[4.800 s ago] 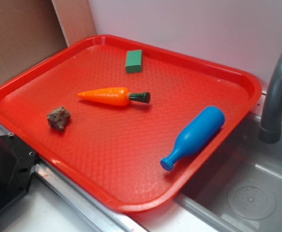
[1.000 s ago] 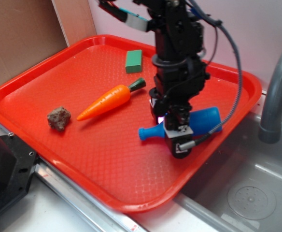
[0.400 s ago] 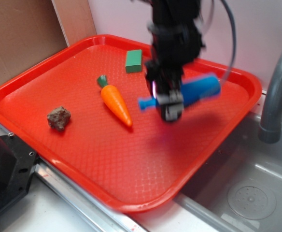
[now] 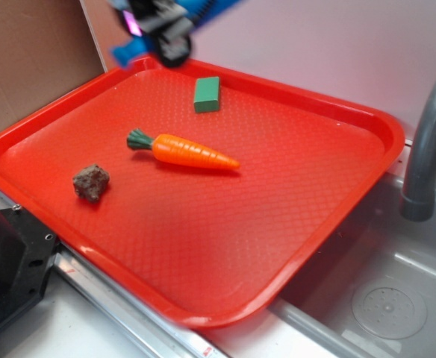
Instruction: Grab the blue bottle.
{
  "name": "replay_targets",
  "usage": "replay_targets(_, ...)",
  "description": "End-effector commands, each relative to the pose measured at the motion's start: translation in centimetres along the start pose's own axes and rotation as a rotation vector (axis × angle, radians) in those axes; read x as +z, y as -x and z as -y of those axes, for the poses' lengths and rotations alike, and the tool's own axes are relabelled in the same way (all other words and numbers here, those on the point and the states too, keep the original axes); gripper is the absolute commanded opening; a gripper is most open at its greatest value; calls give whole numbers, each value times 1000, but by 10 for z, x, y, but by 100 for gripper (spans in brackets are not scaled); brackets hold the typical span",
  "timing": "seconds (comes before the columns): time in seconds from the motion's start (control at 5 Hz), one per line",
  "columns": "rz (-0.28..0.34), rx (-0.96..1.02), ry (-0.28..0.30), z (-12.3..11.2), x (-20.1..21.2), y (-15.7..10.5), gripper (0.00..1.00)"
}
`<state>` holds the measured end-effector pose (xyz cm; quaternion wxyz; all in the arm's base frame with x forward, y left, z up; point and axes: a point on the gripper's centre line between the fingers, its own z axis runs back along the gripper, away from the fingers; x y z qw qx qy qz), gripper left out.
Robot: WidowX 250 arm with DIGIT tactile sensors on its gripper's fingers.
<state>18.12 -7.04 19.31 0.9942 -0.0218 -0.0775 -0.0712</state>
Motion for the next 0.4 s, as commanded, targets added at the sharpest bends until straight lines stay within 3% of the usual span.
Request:
replay_targets(0.0, 19, 198, -37, -18, 45, 28, 0)
replay_targets(0.2, 2, 207, -75, -19, 52, 33, 0)
